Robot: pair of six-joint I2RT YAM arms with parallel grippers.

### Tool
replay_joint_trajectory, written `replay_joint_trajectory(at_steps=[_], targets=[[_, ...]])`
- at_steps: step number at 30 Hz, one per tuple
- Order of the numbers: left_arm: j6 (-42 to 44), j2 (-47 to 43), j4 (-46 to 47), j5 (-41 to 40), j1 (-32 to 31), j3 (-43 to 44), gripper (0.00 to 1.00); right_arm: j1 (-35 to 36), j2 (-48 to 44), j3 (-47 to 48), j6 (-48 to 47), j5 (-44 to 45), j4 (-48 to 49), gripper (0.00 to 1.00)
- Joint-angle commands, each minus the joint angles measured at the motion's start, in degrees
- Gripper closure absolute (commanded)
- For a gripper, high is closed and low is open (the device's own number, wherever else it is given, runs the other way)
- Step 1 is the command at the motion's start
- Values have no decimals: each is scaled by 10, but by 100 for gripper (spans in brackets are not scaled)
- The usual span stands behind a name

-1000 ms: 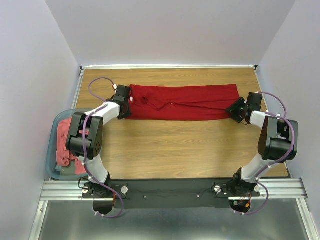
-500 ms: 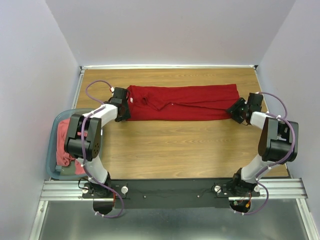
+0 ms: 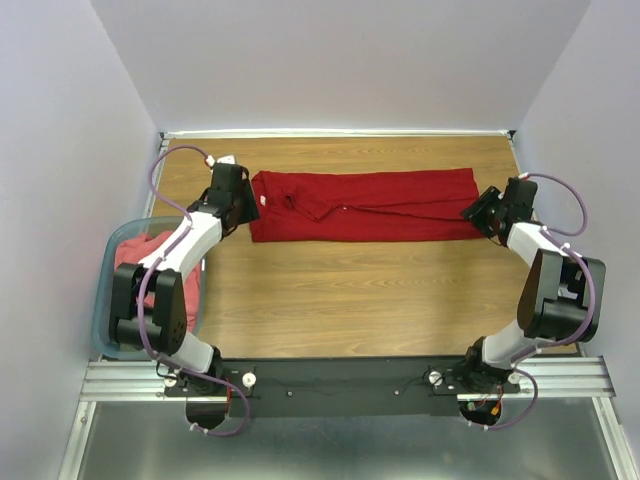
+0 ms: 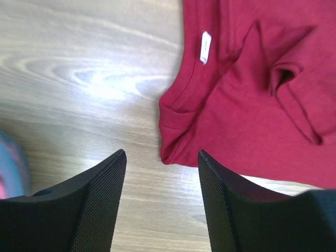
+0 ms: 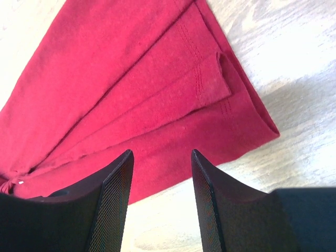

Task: Fold and stack the t-shirts
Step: Fold the tshirt

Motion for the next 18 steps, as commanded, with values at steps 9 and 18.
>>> replay_joint_trajectory(at_steps=[9,18], targets=[[54,-147,111,-78,0,-110,30,-3,99,57,52,27,-18,45],[64,-145,131,-63,0,-111,31,-3,136,91,63,35,-16,45]])
